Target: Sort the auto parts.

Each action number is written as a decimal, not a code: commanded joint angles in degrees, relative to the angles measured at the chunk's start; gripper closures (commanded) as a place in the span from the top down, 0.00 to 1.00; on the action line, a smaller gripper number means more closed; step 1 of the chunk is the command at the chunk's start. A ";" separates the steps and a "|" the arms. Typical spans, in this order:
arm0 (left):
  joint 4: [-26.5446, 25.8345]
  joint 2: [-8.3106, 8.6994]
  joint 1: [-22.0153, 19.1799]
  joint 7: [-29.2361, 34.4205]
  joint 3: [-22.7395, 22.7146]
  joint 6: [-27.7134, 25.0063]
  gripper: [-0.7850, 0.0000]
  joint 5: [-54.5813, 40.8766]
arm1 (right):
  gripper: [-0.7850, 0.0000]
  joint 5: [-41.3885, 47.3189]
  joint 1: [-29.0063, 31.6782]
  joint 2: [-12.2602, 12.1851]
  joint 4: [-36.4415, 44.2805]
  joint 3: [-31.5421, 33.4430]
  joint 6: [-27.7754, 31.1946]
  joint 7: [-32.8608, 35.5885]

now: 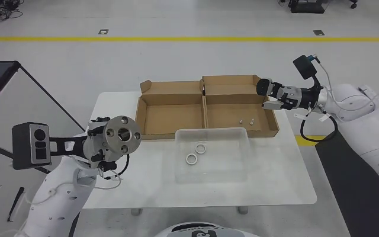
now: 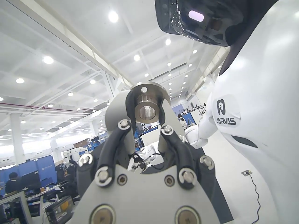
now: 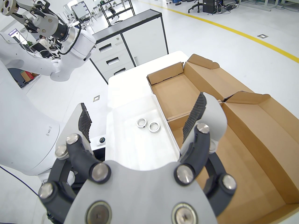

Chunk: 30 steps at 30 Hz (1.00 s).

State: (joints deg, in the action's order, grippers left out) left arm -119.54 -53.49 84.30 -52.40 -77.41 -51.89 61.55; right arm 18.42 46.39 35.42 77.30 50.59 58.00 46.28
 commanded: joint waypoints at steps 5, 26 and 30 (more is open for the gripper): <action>0.00 0.00 0.00 0.00 0.00 0.00 0.00 0.00 | 1.00 0.00 0.00 0.00 0.00 0.00 0.00 0.00; 3.47 -2.18 -9.63 31.50 11.10 10.82 0.00 -4.58 | 1.00 0.00 0.00 0.00 0.00 0.00 0.00 0.00; 7.50 -3.46 -16.06 37.14 15.49 13.29 0.00 -5.51 | 1.00 0.00 0.00 0.00 0.00 0.00 0.00 0.00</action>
State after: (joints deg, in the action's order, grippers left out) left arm -113.09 -56.69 69.72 -16.55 -62.93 -39.25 56.22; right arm 18.42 46.39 35.42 77.30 50.59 58.00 46.28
